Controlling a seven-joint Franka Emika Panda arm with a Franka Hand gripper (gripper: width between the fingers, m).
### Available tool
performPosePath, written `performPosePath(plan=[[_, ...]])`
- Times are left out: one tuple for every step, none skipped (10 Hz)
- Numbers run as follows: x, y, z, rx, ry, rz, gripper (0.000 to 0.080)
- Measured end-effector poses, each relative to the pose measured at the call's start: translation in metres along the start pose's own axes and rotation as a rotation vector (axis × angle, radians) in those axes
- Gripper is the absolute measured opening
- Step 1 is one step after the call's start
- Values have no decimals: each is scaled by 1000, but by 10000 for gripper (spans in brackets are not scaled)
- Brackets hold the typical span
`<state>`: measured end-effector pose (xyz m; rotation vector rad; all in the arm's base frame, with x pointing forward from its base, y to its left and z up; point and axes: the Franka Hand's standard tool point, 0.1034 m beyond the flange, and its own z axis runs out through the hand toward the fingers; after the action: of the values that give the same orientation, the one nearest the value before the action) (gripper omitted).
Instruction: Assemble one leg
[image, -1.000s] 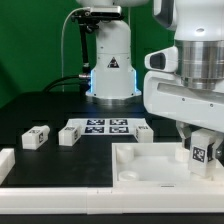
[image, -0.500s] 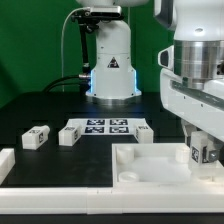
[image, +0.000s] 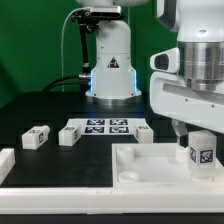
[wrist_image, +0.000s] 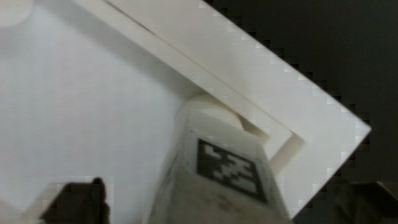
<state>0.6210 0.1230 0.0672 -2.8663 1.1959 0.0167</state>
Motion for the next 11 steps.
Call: performPosePath(plan=[[0,0,0,0,0,-92,648],[0,0,0,0,0,-201,648],[0,0,0,0,0,-268,649],[1,1,-1,-1,-1,-388,649],[3,2,-1,-1,-1,-463,649],[5,2,-2,-2,1,-588,649],[6,2,-2,-3,3,-665,649],[6,2,-2,-4,4,-689,649],[6,3,-2,-4,3,-696,649],[6,3,-2,-4,3,-694,520],[6,3,-2,-4,3,-694,386]])
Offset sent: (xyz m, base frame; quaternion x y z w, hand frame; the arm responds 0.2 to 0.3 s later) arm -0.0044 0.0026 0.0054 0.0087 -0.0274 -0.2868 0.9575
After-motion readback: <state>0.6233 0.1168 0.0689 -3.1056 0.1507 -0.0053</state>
